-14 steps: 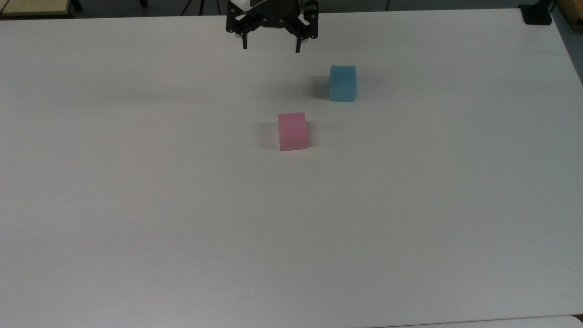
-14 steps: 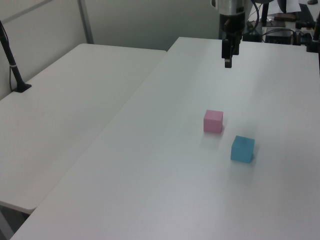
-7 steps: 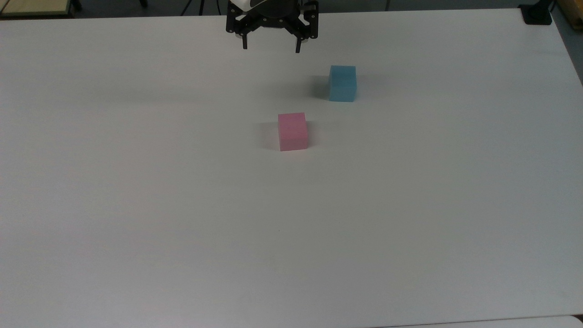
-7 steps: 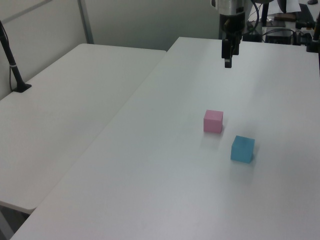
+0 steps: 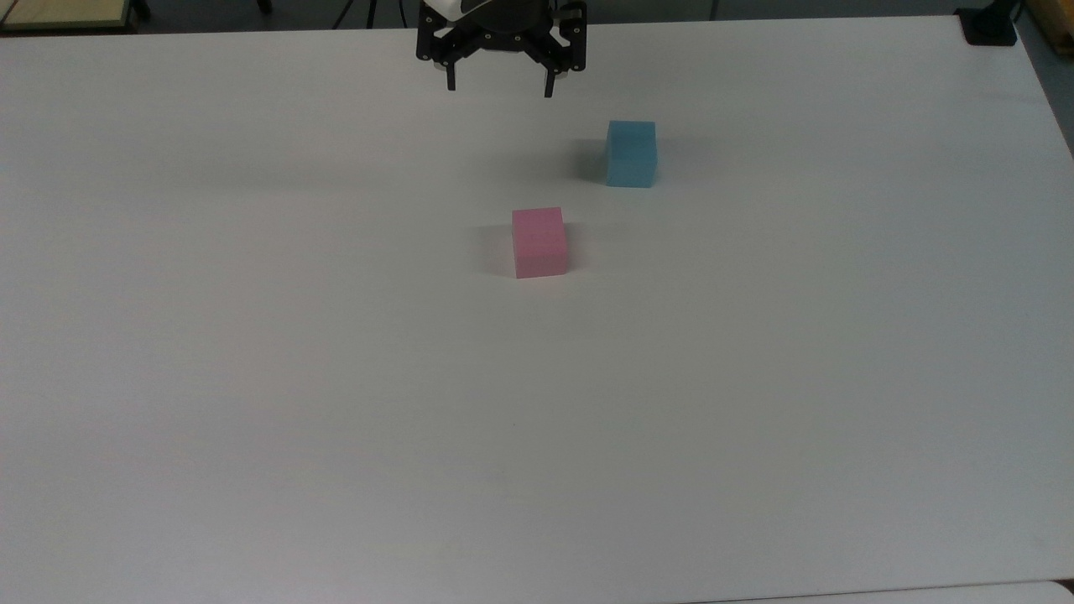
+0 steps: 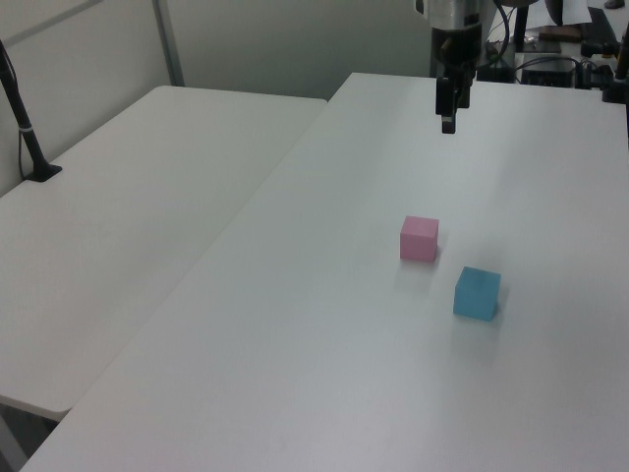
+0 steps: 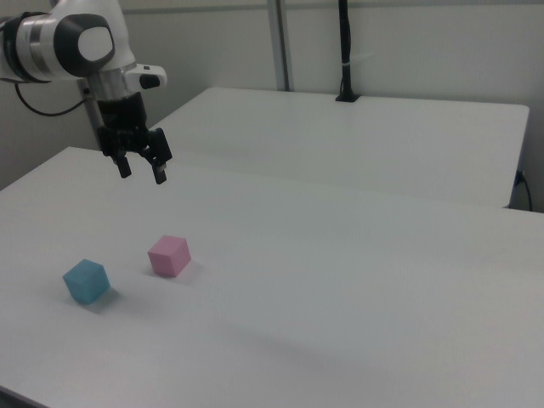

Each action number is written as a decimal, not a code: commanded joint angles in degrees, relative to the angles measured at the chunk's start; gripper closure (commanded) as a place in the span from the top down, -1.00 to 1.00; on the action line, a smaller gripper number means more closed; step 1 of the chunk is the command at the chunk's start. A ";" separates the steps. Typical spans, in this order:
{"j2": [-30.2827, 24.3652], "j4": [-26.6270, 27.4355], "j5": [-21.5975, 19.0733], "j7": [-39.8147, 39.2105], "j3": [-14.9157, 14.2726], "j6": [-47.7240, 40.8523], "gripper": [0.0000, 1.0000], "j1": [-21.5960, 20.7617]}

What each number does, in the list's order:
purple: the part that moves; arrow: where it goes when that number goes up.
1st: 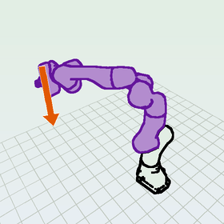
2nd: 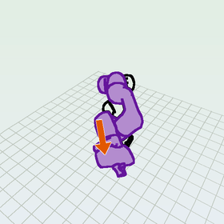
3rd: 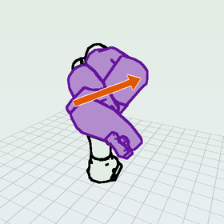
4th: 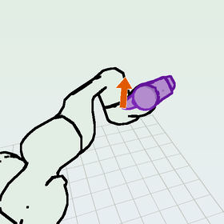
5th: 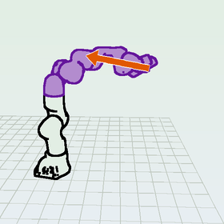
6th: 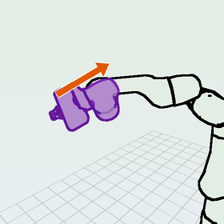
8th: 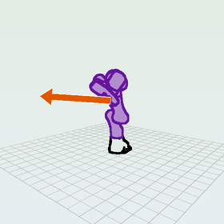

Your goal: Put blue cube on pink cube

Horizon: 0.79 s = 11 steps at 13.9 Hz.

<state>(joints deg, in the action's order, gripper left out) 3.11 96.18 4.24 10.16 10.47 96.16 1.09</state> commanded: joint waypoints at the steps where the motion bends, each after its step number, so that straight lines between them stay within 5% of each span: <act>1: -1.00 0.58 -0.38 -1.28 -0.72 -1.15 1.00 -0.92; 5: -1.35 2.33 -0.47 -0.67 -0.37 -1.15 1.00 -1.00; 11: -7.77 19.02 -2.22 8.20 4.98 11.92 1.00 -5.66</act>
<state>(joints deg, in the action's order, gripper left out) 0.16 105.88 2.98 14.63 13.92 101.25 -2.31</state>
